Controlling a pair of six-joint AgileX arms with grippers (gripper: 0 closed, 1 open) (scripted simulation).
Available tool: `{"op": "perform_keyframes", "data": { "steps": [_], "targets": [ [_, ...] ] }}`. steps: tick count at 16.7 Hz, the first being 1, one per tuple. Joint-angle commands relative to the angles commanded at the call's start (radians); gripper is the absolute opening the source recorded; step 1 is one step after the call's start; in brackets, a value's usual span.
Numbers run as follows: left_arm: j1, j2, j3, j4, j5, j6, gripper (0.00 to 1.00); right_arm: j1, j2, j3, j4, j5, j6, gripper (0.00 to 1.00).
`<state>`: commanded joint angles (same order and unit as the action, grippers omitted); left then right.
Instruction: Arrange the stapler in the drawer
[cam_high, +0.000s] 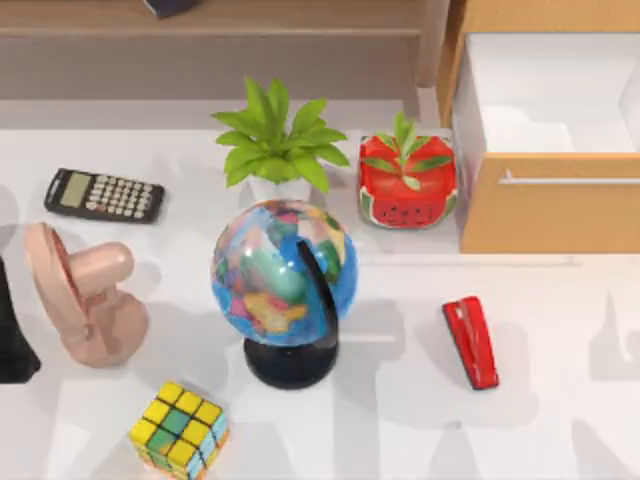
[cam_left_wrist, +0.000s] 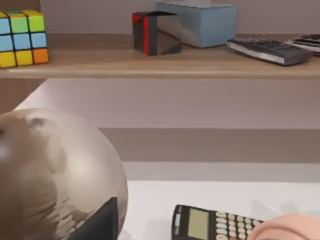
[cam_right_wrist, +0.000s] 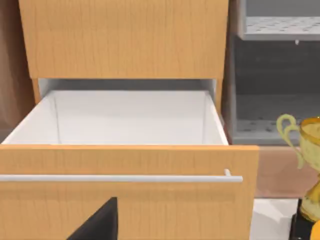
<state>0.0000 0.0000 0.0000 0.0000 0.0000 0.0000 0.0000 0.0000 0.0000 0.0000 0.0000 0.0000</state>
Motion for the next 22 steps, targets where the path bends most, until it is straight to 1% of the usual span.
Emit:
{"op": "perform_keyframes", "data": {
  "steps": [4, 8, 12, 19, 22],
  "targets": [
    [0.000, 0.000, 0.000, 0.000, 0.000, 0.000, 1.00, 0.012, 0.030, 0.030, -0.022, 0.000, 0.008, 1.00],
    [0.000, 0.000, 0.000, 0.000, 0.000, 0.000, 1.00, 0.077, 0.219, 0.190, -0.140, -0.001, 0.050, 1.00],
    [0.000, 0.000, 0.000, 0.000, 0.000, 0.000, 1.00, 0.176, 0.559, 0.435, -0.321, -0.001, 0.115, 1.00],
    [0.000, 0.000, 0.000, 0.000, 0.000, 0.000, 1.00, 0.377, 1.300, 0.928, -0.685, -0.002, 0.244, 1.00],
    [0.000, 0.000, 0.000, 0.000, 0.000, 0.000, 1.00, 0.451, 1.574, 1.110, -0.820, -0.002, 0.292, 1.00]
  ]
}}
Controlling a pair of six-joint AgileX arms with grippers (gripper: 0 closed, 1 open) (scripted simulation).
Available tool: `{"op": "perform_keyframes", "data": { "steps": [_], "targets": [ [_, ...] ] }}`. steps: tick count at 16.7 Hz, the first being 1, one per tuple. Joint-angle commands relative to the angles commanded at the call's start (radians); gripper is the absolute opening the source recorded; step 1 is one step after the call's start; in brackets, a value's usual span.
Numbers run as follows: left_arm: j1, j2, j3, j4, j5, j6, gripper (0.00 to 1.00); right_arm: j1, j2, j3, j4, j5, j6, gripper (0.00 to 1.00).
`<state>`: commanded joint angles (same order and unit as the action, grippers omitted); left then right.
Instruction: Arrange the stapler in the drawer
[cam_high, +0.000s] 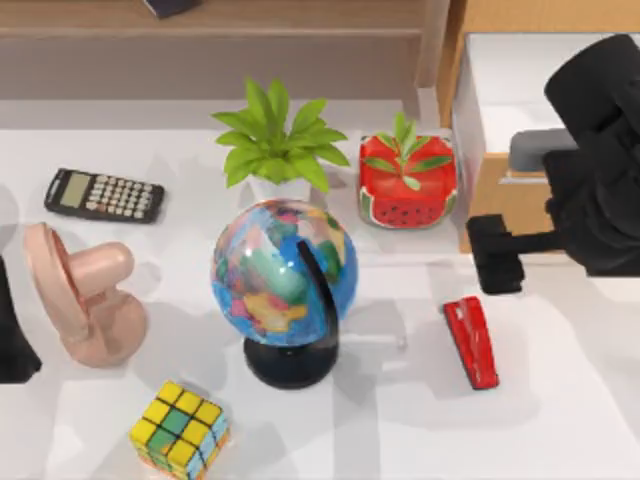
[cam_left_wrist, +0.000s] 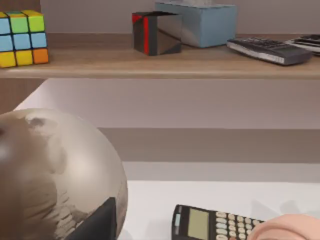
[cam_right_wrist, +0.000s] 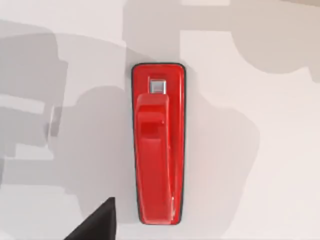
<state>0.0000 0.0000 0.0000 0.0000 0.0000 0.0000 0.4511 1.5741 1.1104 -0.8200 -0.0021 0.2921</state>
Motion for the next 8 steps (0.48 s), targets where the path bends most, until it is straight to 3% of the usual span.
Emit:
{"op": "perform_keyframes", "data": {
  "steps": [4, 8],
  "targets": [
    [0.000, 0.000, 0.000, 0.000, 0.000, 0.000, 1.00, 0.073, 0.253, 0.179, -0.132, 0.000, 0.047, 1.00],
    [0.000, 0.000, 0.000, 0.000, 0.000, 0.000, 1.00, 0.103, 0.352, 0.253, -0.188, 0.000, 0.066, 1.00]
  ]
}}
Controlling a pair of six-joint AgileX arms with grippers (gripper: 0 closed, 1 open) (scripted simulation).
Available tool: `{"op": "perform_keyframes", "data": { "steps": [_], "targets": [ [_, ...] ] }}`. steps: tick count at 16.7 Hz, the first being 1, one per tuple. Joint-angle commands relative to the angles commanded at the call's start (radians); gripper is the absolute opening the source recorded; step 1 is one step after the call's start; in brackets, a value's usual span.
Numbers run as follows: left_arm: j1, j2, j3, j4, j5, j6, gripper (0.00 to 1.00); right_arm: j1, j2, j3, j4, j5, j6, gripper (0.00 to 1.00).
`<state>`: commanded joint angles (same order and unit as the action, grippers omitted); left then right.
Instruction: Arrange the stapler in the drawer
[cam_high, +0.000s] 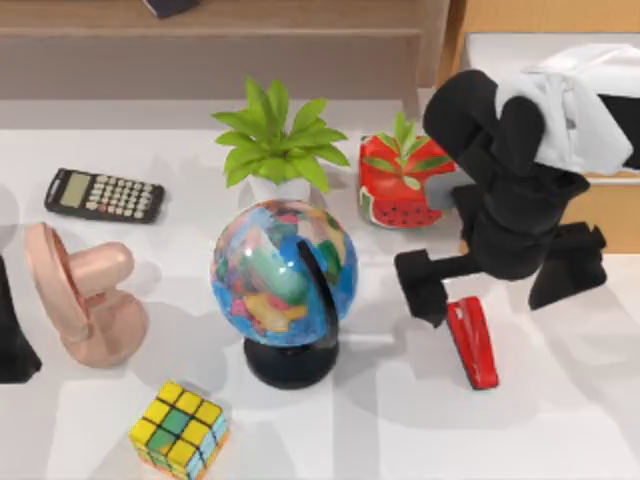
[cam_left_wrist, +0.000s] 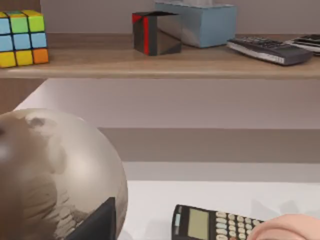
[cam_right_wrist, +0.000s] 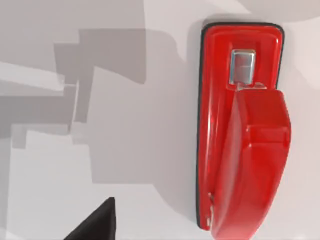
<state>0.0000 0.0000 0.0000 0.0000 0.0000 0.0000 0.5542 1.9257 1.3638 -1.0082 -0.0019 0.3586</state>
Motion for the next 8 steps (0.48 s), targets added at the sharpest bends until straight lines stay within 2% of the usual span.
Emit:
{"op": "perform_keyframes", "data": {
  "steps": [5, 8],
  "targets": [
    [0.000, 0.000, 0.000, 0.000, 0.000, 0.000, 1.00, -0.004, -0.001, -0.006, 0.006, 0.000, -0.002, 1.00],
    [0.000, 0.000, 0.000, 0.000, 0.000, 0.000, 1.00, -0.001, 0.029, -0.045, 0.074, 0.000, -0.001, 1.00]
  ]
}}
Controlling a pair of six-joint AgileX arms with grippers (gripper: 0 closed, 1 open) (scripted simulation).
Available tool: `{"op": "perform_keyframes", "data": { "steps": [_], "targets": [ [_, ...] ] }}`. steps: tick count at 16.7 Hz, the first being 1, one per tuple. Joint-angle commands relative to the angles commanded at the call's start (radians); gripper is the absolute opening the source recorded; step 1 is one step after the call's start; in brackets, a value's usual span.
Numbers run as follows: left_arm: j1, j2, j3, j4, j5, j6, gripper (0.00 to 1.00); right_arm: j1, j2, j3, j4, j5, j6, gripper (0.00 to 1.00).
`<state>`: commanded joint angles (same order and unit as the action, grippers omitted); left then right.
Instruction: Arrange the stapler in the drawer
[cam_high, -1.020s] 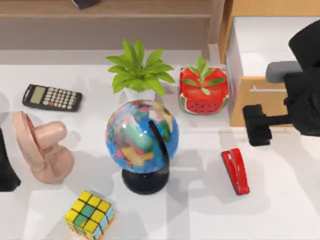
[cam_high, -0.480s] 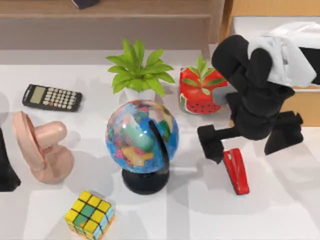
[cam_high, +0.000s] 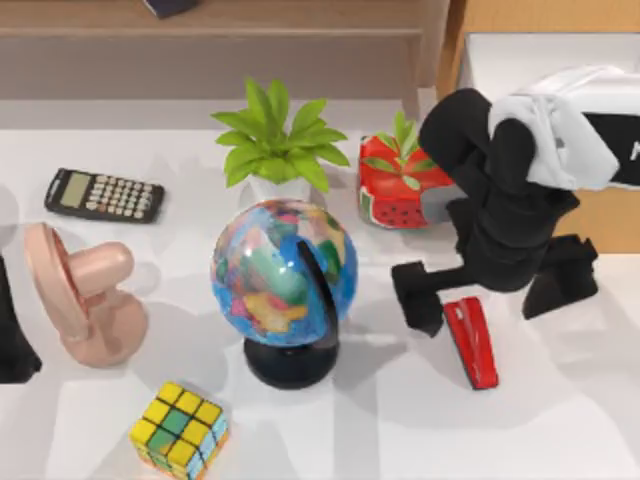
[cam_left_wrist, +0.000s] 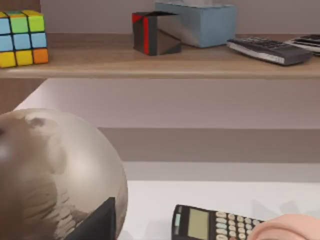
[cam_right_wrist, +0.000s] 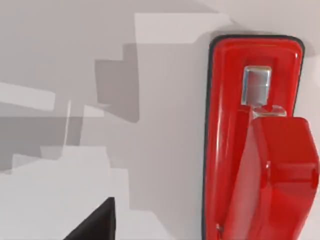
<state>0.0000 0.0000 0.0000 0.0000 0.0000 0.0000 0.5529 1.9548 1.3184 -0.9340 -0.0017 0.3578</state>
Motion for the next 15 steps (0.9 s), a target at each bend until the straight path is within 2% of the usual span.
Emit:
{"op": "perform_keyframes", "data": {
  "steps": [3, 8, 15],
  "targets": [
    [0.000, 0.000, 0.000, 0.000, 0.000, 0.000, 1.00, 0.002, 0.039, -0.051, 0.093, 0.000, 0.003, 1.00],
    [0.000, 0.000, 0.000, 0.000, 0.000, 0.000, 1.00, 0.003, 0.047, -0.061, 0.108, 0.000, 0.003, 1.00],
    [0.000, 0.000, 0.000, 0.000, 0.000, 0.000, 1.00, 0.003, 0.047, -0.061, 0.108, 0.000, 0.003, 0.47]
  ]
}}
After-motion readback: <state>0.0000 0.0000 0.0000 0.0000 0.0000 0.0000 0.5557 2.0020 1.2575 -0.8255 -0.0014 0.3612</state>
